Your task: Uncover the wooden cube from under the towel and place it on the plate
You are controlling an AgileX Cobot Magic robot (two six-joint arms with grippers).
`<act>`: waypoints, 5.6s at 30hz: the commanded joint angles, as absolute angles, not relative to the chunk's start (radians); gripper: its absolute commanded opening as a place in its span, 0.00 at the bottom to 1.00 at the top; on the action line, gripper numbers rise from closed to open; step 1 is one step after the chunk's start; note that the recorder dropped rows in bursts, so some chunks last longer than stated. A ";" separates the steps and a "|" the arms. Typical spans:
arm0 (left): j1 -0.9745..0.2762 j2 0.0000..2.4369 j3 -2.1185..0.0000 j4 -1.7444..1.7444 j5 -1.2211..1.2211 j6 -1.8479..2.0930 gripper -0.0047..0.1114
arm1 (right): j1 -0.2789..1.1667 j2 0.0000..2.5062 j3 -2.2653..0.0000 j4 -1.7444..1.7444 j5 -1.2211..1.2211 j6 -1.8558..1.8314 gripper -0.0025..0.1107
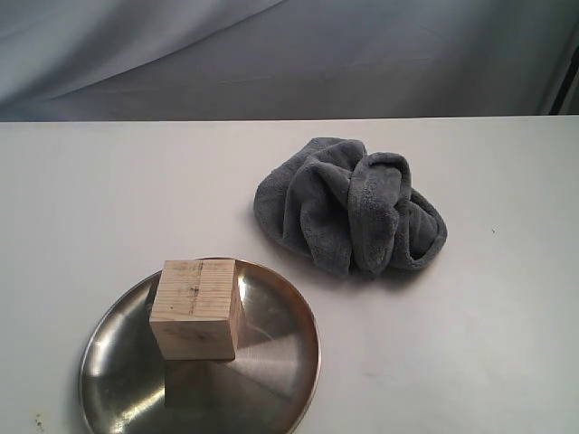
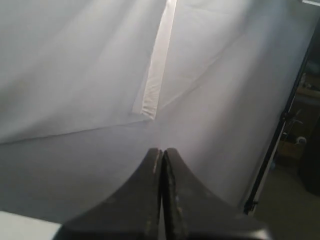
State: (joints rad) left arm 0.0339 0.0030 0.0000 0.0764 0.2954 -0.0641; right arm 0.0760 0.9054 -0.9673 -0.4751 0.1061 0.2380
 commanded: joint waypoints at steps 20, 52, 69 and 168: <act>0.029 0.000 0.000 0.071 0.285 -0.068 0.05 | -0.142 0.208 -0.139 -0.359 -0.041 0.323 0.02; 0.029 0.000 0.000 0.071 0.285 -0.068 0.05 | -0.169 0.156 0.000 0.046 -0.095 0.016 0.02; 0.029 0.000 0.000 0.071 0.285 -0.068 0.05 | -0.169 0.156 0.000 0.032 0.153 0.000 0.02; 0.029 0.000 0.000 0.071 0.285 -0.068 0.05 | -0.124 0.000 0.000 -0.023 0.343 0.030 0.02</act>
